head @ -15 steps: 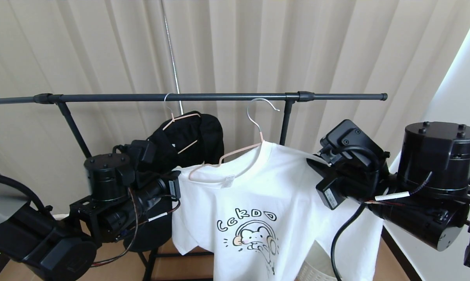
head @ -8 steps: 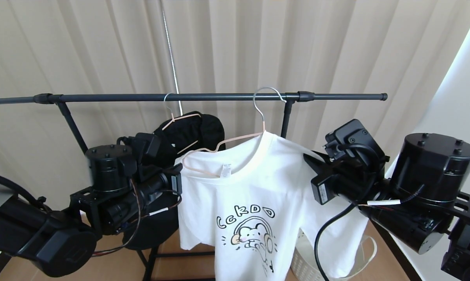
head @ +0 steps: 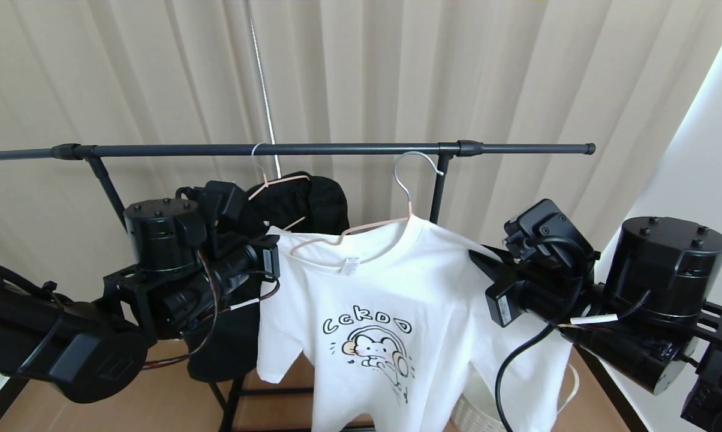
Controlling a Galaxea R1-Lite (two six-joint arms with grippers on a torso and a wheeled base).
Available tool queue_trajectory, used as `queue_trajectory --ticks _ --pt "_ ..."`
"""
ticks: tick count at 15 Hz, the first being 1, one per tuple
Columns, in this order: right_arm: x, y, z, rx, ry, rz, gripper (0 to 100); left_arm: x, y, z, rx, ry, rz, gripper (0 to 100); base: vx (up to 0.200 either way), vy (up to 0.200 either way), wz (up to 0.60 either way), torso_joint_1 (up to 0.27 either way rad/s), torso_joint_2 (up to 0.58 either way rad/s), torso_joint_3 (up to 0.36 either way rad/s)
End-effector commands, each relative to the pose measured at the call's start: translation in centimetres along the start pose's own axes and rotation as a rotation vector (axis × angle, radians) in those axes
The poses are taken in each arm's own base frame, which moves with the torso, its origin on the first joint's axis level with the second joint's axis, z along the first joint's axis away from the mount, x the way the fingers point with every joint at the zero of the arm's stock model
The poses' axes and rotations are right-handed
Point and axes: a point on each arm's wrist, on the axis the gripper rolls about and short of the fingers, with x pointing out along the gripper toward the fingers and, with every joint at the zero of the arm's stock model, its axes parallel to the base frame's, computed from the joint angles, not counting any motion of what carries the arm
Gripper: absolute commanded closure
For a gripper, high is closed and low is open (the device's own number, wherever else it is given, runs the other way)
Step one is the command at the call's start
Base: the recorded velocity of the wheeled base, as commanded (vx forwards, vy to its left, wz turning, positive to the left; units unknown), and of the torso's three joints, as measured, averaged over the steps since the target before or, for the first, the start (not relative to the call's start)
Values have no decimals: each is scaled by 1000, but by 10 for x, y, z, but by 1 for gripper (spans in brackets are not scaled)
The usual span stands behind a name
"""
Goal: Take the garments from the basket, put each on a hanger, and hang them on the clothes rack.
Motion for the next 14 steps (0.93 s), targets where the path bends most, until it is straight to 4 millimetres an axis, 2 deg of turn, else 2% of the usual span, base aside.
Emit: queue_trajectory --ticks 1,5,11,14 --pt "6 2 -2 1 3 1 100 -5 -7 8 4 -10 -22 100 0 0 0 0 0 0" --pt "9 4 -5 13 -13 11 100 -4 -18 21 11 2 -56 100 0 0 0 0 0 0" --pt "10 8 -4 80 -18 40 100 -6 -44 27 28 14 -134 100 0 0 0 0 0 0" --pt "4 4 -2 92 -34 104 100 -9 -43 32 27 -2 -132 100 0 0 0 0 0 0"
